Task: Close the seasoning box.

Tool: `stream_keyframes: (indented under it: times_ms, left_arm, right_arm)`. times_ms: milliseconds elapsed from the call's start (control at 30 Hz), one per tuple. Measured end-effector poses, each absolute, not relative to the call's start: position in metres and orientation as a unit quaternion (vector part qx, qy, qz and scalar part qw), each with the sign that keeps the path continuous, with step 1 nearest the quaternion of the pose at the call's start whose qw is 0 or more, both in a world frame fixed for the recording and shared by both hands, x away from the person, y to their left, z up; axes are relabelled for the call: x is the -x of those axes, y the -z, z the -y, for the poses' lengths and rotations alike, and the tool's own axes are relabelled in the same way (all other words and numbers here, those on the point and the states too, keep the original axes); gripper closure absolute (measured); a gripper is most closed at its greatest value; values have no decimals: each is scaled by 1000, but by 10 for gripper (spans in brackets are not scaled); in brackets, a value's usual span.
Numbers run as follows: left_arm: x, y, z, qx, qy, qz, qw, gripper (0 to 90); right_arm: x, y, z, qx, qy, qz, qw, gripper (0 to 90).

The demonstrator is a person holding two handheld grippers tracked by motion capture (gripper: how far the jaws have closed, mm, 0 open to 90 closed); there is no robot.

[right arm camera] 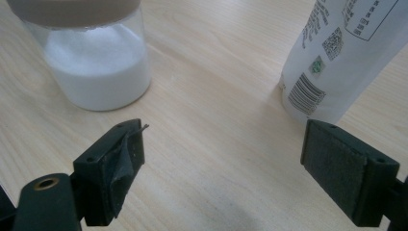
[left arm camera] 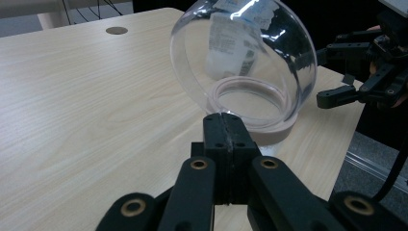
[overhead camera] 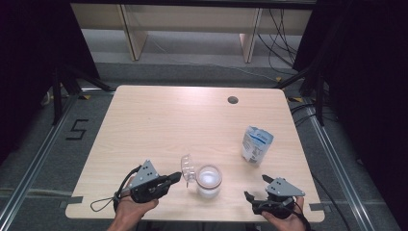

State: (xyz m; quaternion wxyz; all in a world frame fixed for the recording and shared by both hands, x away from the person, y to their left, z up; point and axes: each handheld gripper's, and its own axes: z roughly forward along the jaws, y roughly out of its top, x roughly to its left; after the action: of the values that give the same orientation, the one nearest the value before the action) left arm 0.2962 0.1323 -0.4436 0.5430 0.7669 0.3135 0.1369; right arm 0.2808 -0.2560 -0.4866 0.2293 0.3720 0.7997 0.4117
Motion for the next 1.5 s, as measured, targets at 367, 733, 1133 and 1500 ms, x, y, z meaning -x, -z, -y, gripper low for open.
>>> stream_keyframes:
  times_ms: [367,733,1133,1500]
  left_arm:
    - [-297,441,-129,-769,-142,-309,542,893]
    - [-297,438,-126,-770,-150,-307,538,893]
    - [-299,437,-123,-772,-149,-303,539,893]
    - [-299,435,-119,-772,-148,-301,539,893]
  right_arm:
    - [-281,485,256,-352,-422,-799,243,176]
    - [-281,484,256,-349,-422,-800,246,180]
    - [-281,485,256,-353,-421,-798,247,181]
    - [-281,485,256,-353,-422,-798,246,181]
